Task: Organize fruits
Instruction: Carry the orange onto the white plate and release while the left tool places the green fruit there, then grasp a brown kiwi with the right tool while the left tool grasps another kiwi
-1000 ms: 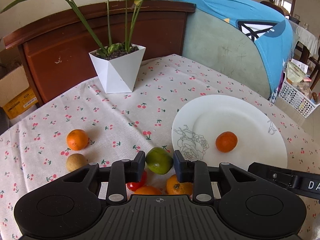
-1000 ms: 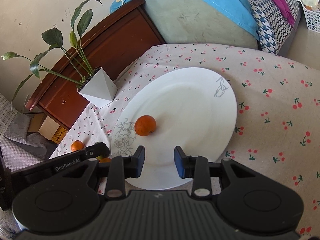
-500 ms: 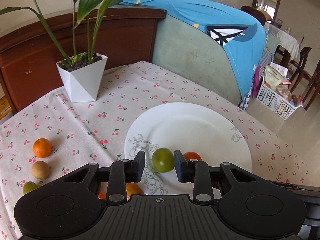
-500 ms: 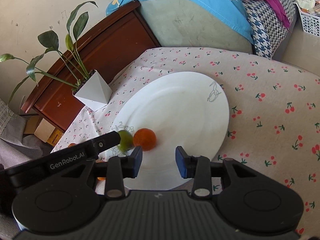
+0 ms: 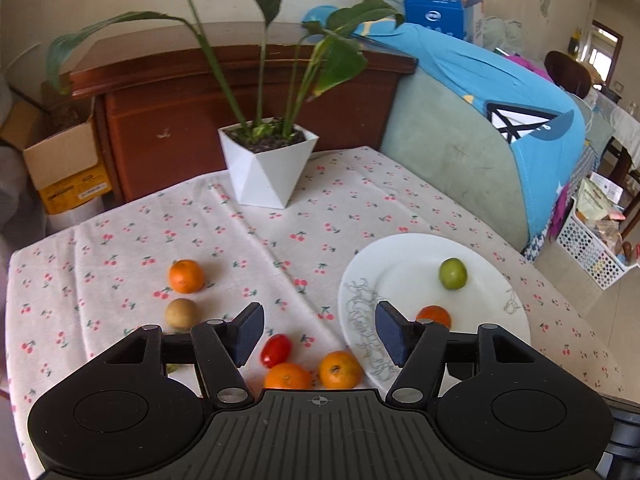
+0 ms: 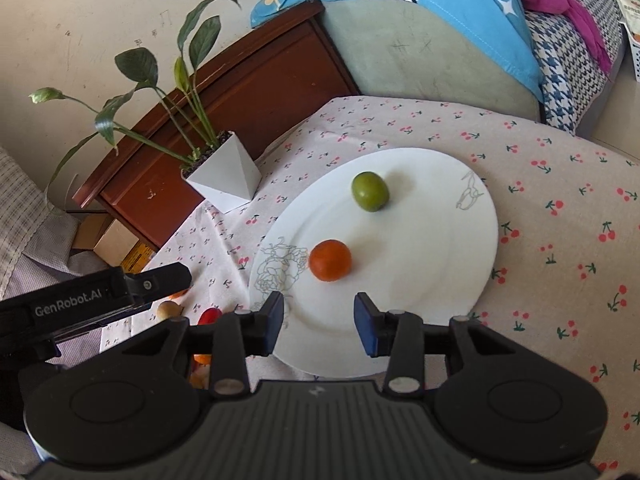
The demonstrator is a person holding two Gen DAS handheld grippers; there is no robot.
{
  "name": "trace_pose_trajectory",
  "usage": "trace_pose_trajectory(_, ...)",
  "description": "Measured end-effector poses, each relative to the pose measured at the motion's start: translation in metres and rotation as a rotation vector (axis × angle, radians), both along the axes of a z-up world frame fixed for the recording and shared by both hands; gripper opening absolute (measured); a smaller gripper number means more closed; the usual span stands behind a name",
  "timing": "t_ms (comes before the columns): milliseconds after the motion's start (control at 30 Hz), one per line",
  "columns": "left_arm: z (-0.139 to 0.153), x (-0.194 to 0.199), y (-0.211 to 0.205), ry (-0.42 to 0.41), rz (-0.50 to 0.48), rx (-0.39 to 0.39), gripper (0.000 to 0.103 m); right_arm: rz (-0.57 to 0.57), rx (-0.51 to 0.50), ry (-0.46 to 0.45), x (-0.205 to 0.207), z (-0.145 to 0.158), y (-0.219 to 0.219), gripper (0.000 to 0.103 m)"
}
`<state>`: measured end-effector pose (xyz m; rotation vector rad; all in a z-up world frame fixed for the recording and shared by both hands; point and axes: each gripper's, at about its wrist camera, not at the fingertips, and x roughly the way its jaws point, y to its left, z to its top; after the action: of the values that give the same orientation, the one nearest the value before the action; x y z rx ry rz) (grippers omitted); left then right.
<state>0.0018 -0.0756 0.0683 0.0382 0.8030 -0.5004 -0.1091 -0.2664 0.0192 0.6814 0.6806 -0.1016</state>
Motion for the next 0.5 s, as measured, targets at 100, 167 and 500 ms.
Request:
trace_pose_trajectory(100,-0.003,-0.001,0.019,0.023,0.060,0.002,0.061,0.053,-0.018,-0.009,0.002,0.002,0.011,0.041)
trace_pose_trajectory(167,-0.004,-0.004,0.030,0.032,0.090,0.008,0.061,0.091,-0.033,-0.016,0.004,0.004,0.019,0.041)
trace_pose_trajectory(500,-0.017,-0.024,0.080,0.068,0.208,0.020,0.061,0.274,-0.055,-0.036,0.012,0.000,0.058,0.041)
